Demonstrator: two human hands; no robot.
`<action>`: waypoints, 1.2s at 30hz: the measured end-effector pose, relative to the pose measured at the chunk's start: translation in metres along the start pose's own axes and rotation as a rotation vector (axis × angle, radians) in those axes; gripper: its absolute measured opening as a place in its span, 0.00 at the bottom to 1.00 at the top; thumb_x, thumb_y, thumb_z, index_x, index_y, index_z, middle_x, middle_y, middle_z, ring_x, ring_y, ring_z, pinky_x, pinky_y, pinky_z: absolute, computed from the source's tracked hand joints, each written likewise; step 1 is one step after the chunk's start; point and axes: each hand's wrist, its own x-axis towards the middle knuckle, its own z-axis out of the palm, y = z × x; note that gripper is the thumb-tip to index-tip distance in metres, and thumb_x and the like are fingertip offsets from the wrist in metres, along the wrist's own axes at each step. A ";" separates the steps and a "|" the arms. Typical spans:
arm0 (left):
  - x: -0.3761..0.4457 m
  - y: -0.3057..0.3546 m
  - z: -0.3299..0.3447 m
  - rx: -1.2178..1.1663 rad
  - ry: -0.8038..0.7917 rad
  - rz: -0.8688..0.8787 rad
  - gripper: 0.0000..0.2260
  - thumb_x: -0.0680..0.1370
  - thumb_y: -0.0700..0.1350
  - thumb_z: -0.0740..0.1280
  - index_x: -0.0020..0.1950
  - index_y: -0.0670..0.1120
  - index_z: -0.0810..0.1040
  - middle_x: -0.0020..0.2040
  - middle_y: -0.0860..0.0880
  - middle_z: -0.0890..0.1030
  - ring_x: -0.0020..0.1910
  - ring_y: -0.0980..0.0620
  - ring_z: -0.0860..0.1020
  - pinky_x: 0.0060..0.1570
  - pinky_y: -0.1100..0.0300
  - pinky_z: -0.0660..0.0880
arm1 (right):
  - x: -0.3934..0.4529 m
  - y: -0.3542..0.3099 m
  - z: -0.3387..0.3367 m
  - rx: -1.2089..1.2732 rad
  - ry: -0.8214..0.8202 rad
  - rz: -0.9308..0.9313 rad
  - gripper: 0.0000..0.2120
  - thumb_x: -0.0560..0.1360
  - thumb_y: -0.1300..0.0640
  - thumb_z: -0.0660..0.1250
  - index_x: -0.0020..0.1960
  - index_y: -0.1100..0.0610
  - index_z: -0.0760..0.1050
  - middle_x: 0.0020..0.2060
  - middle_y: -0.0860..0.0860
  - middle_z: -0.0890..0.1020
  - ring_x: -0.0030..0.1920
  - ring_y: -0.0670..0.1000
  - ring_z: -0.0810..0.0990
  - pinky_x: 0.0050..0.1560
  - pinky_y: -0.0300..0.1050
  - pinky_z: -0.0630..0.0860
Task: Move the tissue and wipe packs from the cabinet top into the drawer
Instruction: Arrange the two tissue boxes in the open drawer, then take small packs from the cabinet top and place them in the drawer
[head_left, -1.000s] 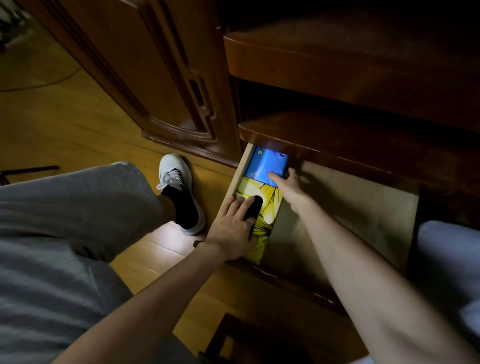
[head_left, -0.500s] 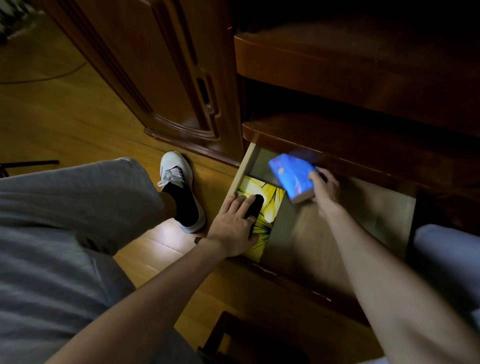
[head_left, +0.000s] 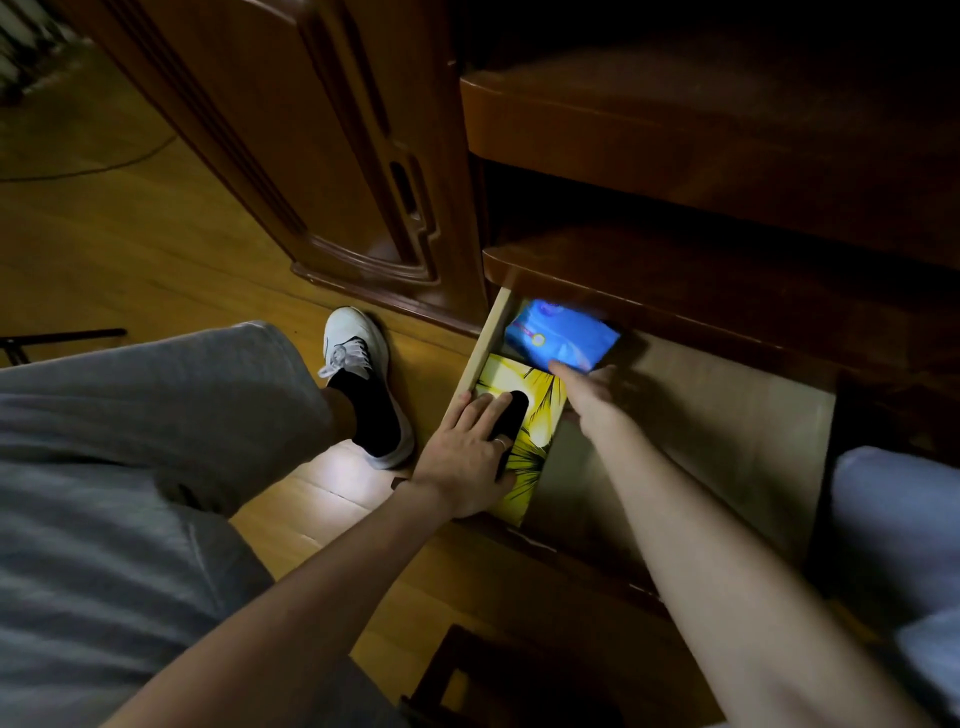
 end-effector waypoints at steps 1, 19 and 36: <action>0.000 -0.001 0.001 -0.004 0.000 0.003 0.27 0.77 0.64 0.56 0.68 0.51 0.78 0.81 0.45 0.50 0.79 0.43 0.50 0.77 0.44 0.40 | 0.003 -0.004 0.000 -0.049 0.038 -0.020 0.53 0.69 0.39 0.74 0.80 0.59 0.48 0.78 0.60 0.60 0.76 0.64 0.60 0.73 0.63 0.62; 0.002 -0.005 0.008 -0.008 0.005 0.013 0.26 0.76 0.63 0.57 0.66 0.52 0.79 0.81 0.45 0.52 0.79 0.43 0.51 0.77 0.43 0.41 | 0.006 -0.025 -0.011 0.057 -0.057 -0.201 0.38 0.78 0.55 0.69 0.81 0.55 0.52 0.69 0.57 0.72 0.69 0.58 0.71 0.71 0.54 0.67; -0.012 0.018 -0.238 -0.242 0.700 0.008 0.13 0.77 0.52 0.64 0.60 0.56 0.78 0.57 0.55 0.80 0.52 0.51 0.82 0.42 0.56 0.78 | -0.240 -0.107 -0.210 -0.376 -0.129 -0.708 0.20 0.79 0.51 0.67 0.71 0.49 0.71 0.60 0.47 0.80 0.58 0.48 0.80 0.59 0.45 0.76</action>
